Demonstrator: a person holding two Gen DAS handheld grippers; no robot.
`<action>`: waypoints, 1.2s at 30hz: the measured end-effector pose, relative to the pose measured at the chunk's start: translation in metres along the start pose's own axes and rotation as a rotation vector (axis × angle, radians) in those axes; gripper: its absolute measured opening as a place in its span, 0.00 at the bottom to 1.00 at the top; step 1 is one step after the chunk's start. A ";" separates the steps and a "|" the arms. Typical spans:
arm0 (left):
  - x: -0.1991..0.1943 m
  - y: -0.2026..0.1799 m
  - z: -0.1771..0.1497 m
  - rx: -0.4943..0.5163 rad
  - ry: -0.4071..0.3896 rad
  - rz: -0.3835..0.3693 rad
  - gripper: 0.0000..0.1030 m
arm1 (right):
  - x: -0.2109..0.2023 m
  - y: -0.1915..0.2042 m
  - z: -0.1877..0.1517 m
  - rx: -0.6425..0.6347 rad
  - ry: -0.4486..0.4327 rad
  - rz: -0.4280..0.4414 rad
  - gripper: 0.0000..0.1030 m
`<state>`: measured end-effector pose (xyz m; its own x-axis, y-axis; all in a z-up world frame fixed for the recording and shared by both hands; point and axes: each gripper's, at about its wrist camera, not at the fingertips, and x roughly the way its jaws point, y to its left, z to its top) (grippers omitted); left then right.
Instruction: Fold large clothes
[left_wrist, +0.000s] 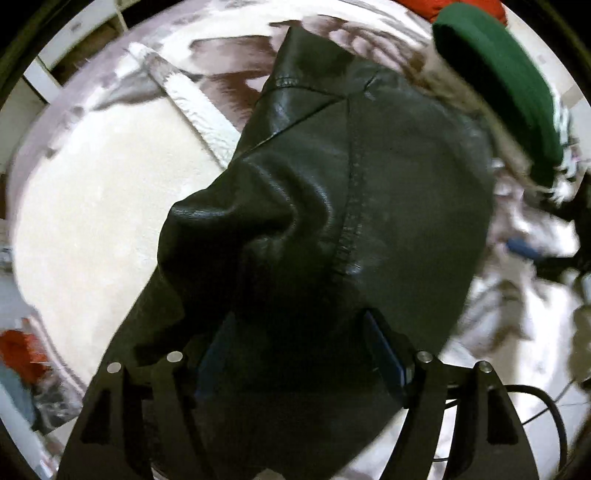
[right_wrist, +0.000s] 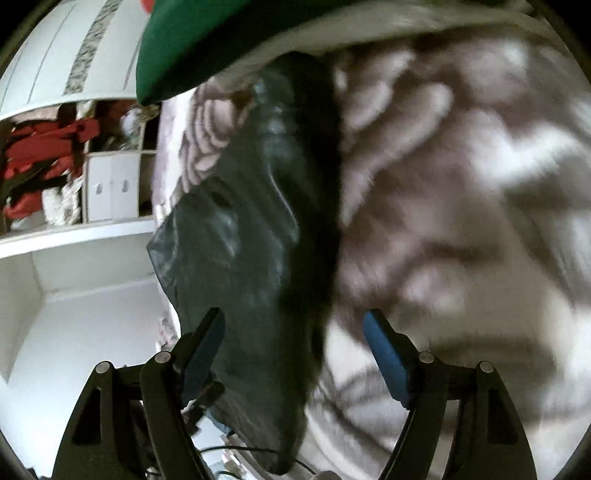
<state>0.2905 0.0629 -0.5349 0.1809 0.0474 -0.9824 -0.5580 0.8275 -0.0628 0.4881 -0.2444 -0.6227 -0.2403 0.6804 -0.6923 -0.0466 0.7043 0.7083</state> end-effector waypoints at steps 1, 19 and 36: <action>0.004 -0.001 0.000 -0.002 -0.004 0.021 0.70 | 0.004 -0.001 0.011 -0.017 0.011 0.011 0.78; 0.029 -0.016 -0.003 -0.024 -0.052 0.102 0.64 | 0.127 0.017 0.130 -0.064 0.109 0.239 0.79; 0.016 -0.029 -0.017 0.095 0.048 -0.134 0.66 | -0.014 -0.057 -0.019 0.298 -0.271 0.161 0.15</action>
<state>0.2959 0.0299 -0.5515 0.2079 -0.0919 -0.9738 -0.4523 0.8737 -0.1790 0.4762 -0.2984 -0.6508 0.0433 0.7873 -0.6151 0.2619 0.5852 0.7674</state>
